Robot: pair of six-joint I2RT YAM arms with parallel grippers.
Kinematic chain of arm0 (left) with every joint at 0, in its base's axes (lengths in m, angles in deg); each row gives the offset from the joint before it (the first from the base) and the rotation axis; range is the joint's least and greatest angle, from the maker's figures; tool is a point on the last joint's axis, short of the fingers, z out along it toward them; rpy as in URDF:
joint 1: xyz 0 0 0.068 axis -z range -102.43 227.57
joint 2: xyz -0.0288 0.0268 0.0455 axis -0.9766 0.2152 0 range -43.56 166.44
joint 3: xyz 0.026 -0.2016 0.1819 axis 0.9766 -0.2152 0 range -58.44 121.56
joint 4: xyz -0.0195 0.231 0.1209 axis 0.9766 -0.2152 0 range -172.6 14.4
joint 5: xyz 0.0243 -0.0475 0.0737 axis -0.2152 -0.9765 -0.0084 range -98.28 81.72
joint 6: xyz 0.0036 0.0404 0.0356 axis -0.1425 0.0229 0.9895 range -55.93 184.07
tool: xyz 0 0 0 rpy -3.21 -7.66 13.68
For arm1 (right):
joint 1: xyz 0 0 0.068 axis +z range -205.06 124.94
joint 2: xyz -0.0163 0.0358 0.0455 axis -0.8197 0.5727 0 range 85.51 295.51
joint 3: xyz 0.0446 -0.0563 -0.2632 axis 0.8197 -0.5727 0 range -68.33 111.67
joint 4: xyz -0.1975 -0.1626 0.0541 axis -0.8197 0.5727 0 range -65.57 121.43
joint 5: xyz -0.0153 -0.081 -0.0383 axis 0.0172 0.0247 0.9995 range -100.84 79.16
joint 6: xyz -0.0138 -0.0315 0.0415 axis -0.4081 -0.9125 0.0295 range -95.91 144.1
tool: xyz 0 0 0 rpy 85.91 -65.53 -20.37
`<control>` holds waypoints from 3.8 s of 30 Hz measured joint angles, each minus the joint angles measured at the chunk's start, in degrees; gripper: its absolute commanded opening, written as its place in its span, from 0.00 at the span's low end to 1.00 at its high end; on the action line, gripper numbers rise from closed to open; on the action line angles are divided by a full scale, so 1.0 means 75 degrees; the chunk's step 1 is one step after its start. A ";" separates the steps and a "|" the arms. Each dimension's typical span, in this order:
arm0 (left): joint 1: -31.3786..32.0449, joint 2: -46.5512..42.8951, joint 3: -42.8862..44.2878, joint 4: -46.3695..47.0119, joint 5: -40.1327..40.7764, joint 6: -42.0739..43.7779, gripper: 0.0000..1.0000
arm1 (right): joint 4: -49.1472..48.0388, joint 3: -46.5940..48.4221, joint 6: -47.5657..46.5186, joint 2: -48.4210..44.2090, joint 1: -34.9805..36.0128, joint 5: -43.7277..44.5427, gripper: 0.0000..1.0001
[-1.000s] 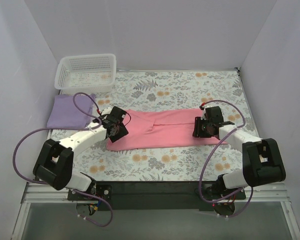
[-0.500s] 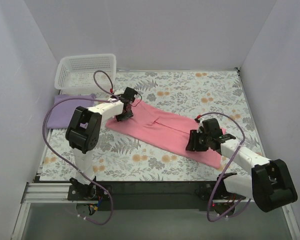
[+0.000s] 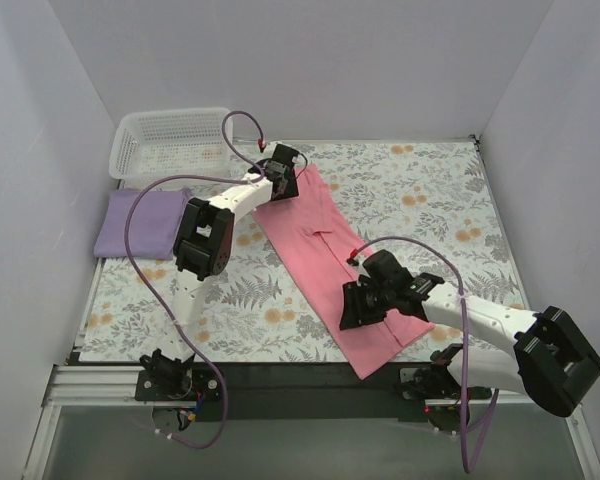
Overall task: Fold and stack the t-shirts
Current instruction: Fold the tshirt
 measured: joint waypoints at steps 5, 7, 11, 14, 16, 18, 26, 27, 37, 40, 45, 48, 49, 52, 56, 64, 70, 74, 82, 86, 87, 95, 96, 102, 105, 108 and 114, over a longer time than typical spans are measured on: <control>0.0020 -0.0498 -0.0606 0.0385 -0.0172 0.0224 0.71 | 0.0248 0.1174 -0.0557 0.0111 -0.0114 0.0487 0.50; 0.0017 -0.1017 -0.0924 0.0402 -0.0169 0.0259 0.74 | 0.0233 0.1859 -0.0883 0.0335 -0.0323 0.0583 0.50; 0.0017 -0.2809 -0.1612 0.0600 -0.0058 0.0236 0.77 | -0.0006 0.3229 -0.1574 0.1317 -0.0994 0.0475 0.45; 0.0017 -0.4771 -0.2556 0.0860 0.0137 0.0166 0.80 | -0.0309 0.4068 -0.1932 0.2299 -0.1376 0.0254 0.43; 0.0017 -0.6158 -0.3357 0.1131 0.0286 0.0119 0.81 | -0.0525 0.4625 -0.2148 0.3042 -0.1550 0.0102 0.42; 0.0017 -0.7571 -0.4418 0.1335 0.0437 0.0087 0.81 | -0.0761 0.5141 -0.2291 0.3759 -0.1614 -0.0058 0.42; 0.0006 -1.1223 -0.8684 0.1702 0.0466 0.0128 0.81 | -0.1346 0.7073 -0.2640 0.6449 -0.1612 -0.0609 0.43; 0.0006 -1.1462 -0.9139 0.1661 0.0399 0.0143 0.81 | -0.1387 0.7280 -0.2643 0.6691 -0.1614 -0.0621 0.43; 0.0009 -1.2027 -1.0238 0.1947 0.0026 0.0332 0.80 | -0.1807 0.8702 -0.1664 0.8416 -0.2145 -0.0679 0.44; 0.0009 -1.1762 -1.0238 0.1950 -0.0082 0.0350 0.80 | -0.2063 0.8682 -0.1000 0.8486 -0.2643 -0.0644 0.44; 0.0009 -1.1538 -1.0238 0.1950 -0.0178 0.0391 0.80 | -0.2684 0.8431 -0.0050 0.8489 -0.3707 -0.0583 0.46; 0.0009 -1.1421 -1.0238 0.1953 -0.0300 0.0393 0.80 | -0.2818 0.8454 0.0143 0.8518 -0.4188 -0.0574 0.48; 0.0009 -1.1345 -1.0238 0.1953 -0.0350 0.0393 0.80 | -0.2824 0.8472 0.0163 0.8521 -0.4301 -0.0592 0.49; 0.0009 -1.1063 -1.0226 0.1950 -0.0545 0.0396 0.80 | -0.2841 0.8498 0.0125 0.8486 -0.4415 -0.0743 0.50; 0.0009 -1.0727 -1.0200 0.1938 -0.0935 0.0393 0.79 | -0.2780 0.7834 -0.0102 0.7676 -0.4281 -0.0921 0.50; 0.0009 -1.0657 -1.0191 0.1891 -0.1571 0.0376 0.79 | -0.2498 0.4366 -0.0801 0.3570 -0.3899 -0.1011 0.43; 0.0009 -1.0657 -1.0180 0.1877 -0.1824 0.0303 0.80 | -0.1614 0.2130 -0.1142 0.1894 -0.2643 -0.0565 0.33; 0.0012 -1.0657 -1.0136 0.1848 -0.1894 0.0300 0.79 | -0.1017 0.1090 -0.0997 0.1352 -0.1638 -0.0344 0.30; 0.0012 -1.0657 -1.0107 0.1827 -0.1973 0.0297 0.79 | -0.0793 0.0589 -0.0271 0.1393 -0.0341 0.0315 0.29; 0.0012 -1.0655 -1.0107 0.1810 -0.1973 0.0297 0.79 | -0.0874 0.1058 0.0117 0.1990 0.0469 0.0405 0.29; 0.0012 -1.0655 -1.0107 0.1789 -0.1973 0.0297 0.80 | -0.0909 0.1233 0.0204 0.2194 0.0729 0.0408 0.29; 0.0012 -1.0622 -1.0092 0.1638 -0.1973 0.0242 0.80 | -0.0644 0.3159 0.0402 0.3870 0.2285 0.0565 0.35; 0.0012 -1.0617 -1.0092 0.1626 -0.1973 0.0204 0.80 | -0.0554 0.3270 0.0396 0.3885 0.2349 0.0650 0.36; 0.0023 -1.0372 -0.9935 0.1201 -0.2328 -0.0277 0.79 | 0.0463 0.3334 0.0490 0.2862 0.2343 0.1652 0.51; 0.0154 -1.0220 -0.9908 0.0833 -0.2769 -0.0656 0.79 | 0.0921 0.3019 0.0731 0.1810 0.2276 0.2116 0.54; 0.0481 -1.0136 -0.9908 0.0382 -0.3203 -0.1043 0.76 | 0.1343 0.2244 0.1125 0.0664 0.2200 0.2463 0.60; 0.1405 -1.0121 -1.0110 -0.0213 -0.3751 -0.1813 0.65 | 0.2337 0.0498 0.1982 -0.1236 0.2148 0.2585 0.61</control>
